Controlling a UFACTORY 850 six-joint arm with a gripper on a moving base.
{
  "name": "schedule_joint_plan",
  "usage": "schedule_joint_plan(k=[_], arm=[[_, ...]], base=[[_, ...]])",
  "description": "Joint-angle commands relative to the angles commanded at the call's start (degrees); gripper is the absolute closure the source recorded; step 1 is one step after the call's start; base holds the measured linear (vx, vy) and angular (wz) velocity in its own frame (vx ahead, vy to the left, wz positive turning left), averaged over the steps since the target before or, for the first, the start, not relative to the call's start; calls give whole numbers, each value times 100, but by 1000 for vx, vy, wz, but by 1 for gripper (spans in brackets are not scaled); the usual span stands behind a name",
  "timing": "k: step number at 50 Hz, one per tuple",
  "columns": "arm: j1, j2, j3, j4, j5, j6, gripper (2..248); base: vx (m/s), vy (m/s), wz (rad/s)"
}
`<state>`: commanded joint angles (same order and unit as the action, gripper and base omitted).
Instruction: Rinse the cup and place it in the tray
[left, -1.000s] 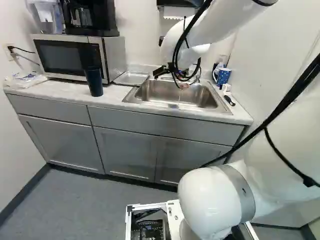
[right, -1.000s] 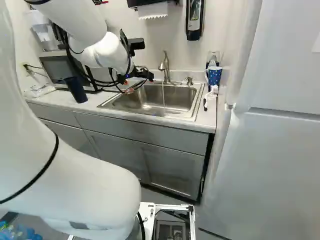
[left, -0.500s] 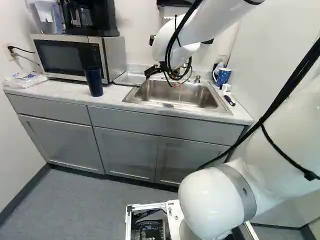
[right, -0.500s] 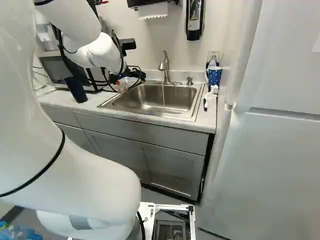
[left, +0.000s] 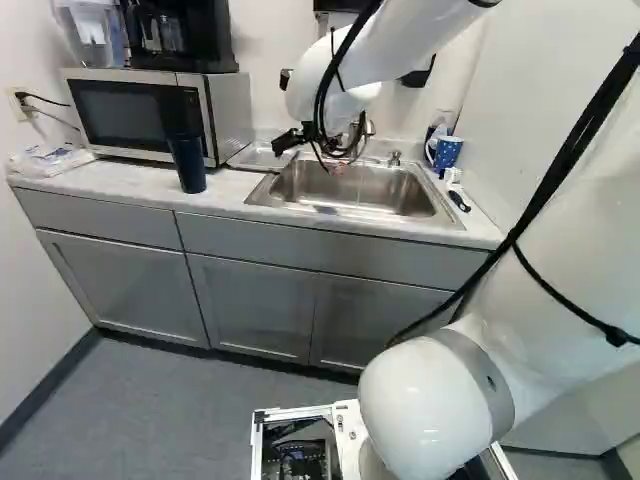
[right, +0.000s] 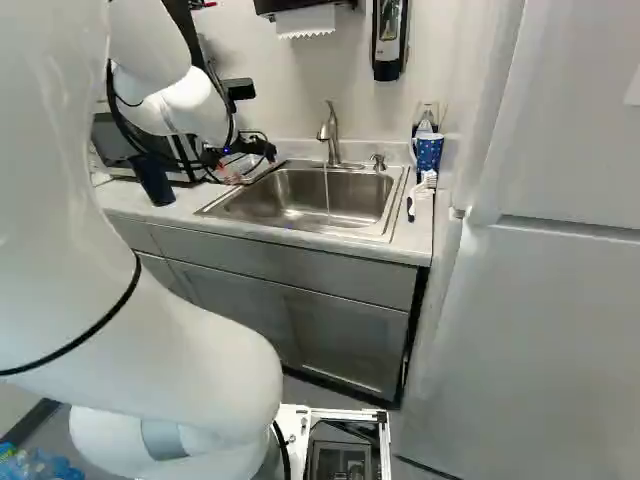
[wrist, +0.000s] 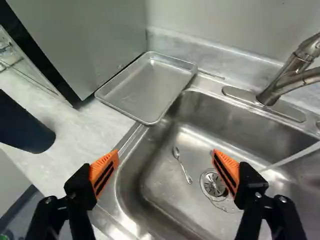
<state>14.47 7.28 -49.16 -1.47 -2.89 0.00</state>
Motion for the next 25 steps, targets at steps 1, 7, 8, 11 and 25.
schedule_joint_plan(k=[1, 7, 8, 11, 25], arm=[[18, -11, -10, 0, 0, 0, 3], [129, -63, -59, 0, 0, 0, 3], [147, -72, -68, 0, 0, 0, 3], [201, -99, -93, 0, 0, 0, 3], [453, -234, -223, 0, 0, 0, 3]], base=[[0, 0, 0], [0, 0, 0], [0, 0, 0], [0, 0, 0], [0, 0, 0]])
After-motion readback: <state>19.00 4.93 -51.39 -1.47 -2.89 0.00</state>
